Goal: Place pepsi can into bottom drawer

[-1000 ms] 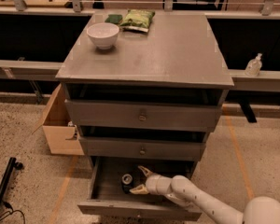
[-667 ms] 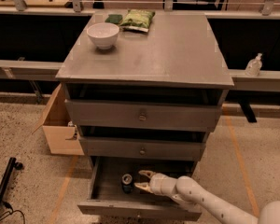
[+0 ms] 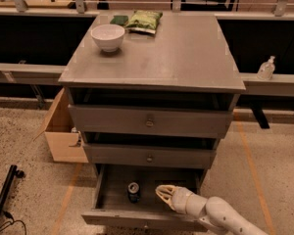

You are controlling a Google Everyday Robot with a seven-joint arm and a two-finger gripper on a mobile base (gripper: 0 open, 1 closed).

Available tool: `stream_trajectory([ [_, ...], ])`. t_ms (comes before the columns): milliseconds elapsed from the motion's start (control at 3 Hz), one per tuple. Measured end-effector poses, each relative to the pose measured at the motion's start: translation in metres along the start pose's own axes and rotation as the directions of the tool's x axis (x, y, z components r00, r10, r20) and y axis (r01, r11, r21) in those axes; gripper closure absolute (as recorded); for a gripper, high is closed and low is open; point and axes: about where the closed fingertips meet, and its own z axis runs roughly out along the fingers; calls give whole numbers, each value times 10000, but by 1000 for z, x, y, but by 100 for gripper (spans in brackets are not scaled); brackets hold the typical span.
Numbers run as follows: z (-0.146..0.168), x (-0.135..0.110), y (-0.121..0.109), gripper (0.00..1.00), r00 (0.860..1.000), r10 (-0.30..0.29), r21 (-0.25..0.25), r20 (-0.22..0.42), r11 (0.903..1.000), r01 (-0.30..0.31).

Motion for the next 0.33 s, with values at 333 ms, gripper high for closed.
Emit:
stream_trajectory([
  [333,0,5,-1,78,10000,35,45,-89,10000,-35],
])
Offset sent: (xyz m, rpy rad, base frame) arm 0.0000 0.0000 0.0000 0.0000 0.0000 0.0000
